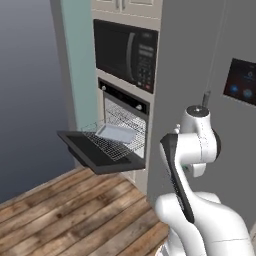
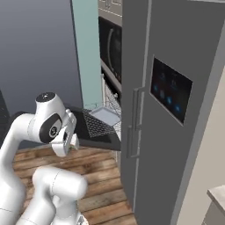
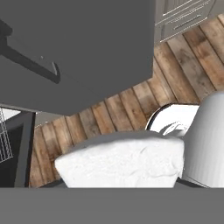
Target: Take the baked cake out of the oven and place it on the plate for cooling. Then close the oven door.
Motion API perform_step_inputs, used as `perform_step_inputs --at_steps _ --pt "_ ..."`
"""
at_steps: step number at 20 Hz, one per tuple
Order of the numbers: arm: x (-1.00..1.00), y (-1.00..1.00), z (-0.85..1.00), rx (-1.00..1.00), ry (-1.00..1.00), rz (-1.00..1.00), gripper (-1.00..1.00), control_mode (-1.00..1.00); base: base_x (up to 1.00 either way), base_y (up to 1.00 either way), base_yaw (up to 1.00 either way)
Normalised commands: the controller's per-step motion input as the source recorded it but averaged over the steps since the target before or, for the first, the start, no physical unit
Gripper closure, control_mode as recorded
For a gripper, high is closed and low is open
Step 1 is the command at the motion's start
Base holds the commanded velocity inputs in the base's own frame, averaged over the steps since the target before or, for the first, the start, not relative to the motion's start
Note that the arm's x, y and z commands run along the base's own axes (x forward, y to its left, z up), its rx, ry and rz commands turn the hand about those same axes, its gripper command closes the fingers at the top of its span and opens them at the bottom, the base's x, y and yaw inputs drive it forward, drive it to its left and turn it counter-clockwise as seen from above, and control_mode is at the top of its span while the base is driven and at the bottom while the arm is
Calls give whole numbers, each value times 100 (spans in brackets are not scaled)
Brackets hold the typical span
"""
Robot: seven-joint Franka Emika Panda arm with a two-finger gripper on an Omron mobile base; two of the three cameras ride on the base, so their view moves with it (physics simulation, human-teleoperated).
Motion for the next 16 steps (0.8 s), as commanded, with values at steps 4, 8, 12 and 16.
perform_step_inputs --at_steps 4,8,12,16 --pt "0 0 0 0 0 0 100 100 -77 0 -1" --pt "0 0 0 0 0 0 100 100 -72 0 0" --pt "0 0 0 0 0 0 100 100 -61 0 -2" --pt "0 0 0 0 0 0 100 100 -52 -22 -13"
